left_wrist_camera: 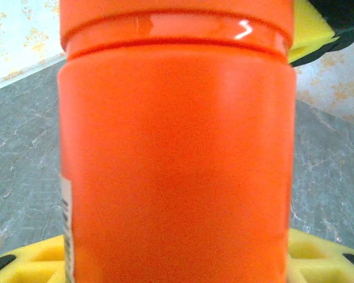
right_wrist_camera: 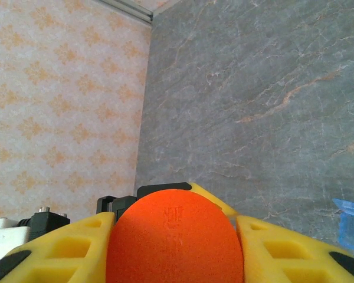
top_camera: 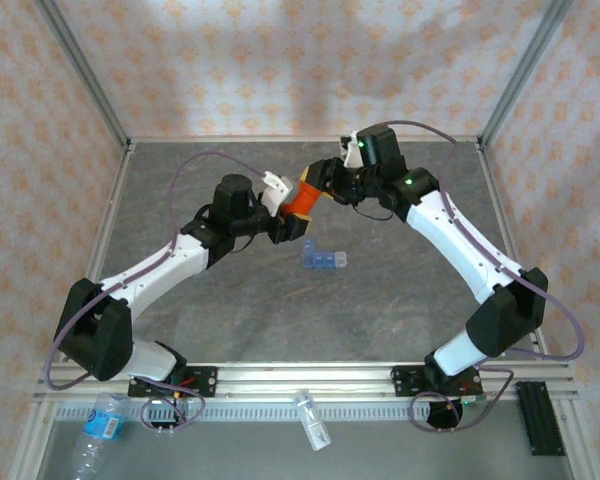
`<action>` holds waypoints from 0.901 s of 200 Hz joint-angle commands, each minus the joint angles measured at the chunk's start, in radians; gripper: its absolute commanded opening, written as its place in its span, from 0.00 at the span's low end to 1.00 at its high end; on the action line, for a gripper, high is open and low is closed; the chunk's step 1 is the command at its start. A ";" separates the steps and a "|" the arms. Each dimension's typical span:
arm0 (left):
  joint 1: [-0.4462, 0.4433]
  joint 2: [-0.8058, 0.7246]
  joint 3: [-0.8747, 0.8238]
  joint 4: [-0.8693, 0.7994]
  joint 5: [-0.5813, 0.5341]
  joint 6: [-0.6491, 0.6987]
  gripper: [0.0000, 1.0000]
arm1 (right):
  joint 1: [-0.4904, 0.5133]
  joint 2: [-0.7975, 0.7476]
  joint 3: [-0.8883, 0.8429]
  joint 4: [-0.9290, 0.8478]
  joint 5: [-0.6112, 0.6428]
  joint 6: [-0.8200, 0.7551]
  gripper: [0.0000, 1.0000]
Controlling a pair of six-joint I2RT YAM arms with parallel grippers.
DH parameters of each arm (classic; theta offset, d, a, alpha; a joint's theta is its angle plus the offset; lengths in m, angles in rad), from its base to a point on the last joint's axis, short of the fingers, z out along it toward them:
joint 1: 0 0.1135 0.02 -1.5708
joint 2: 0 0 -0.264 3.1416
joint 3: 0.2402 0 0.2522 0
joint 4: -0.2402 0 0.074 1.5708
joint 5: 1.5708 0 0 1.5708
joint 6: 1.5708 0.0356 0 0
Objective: Sort the pills into containers
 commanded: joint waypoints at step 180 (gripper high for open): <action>0.041 -0.029 0.028 0.013 0.005 0.075 0.00 | -0.056 -0.032 0.063 -0.083 0.007 0.000 0.82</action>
